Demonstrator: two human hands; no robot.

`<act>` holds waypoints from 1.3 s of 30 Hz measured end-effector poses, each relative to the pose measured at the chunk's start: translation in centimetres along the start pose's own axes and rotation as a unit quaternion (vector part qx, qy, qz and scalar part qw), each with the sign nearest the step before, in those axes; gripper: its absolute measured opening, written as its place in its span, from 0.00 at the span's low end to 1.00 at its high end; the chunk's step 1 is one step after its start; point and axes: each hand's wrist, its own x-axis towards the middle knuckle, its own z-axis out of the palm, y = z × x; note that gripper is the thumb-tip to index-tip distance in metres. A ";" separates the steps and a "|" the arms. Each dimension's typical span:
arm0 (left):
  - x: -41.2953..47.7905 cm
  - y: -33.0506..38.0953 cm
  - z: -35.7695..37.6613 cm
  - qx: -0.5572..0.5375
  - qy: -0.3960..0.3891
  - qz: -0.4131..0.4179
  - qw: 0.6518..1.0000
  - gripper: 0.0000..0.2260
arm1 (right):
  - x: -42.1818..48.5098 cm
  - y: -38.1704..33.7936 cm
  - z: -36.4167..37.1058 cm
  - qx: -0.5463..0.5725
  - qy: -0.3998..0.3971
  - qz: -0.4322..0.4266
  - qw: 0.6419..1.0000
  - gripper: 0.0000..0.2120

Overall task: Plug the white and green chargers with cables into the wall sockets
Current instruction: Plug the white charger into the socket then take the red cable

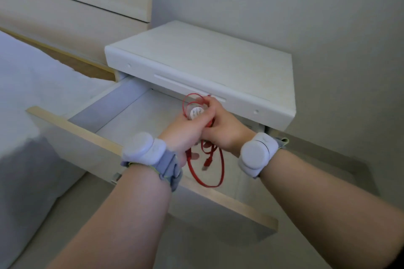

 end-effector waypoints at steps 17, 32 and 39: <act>0.2 0.2 2.2 -0.275 0.027 -0.052 0.960 0.06 | -5.3 -0.2 -1.9 -0.158 -0.011 0.055 0.986 0.52; 1.2 1.4 -1.2 -0.346 0.076 0.036 0.935 0.07 | -6.7 3.2 -1.1 -0.376 -0.131 0.046 0.916 0.60; 0.4 2.2 -0.8 -0.353 0.071 0.047 0.932 0.06 | -5.9 1.8 -2.6 -0.490 -0.067 0.023 0.869 0.54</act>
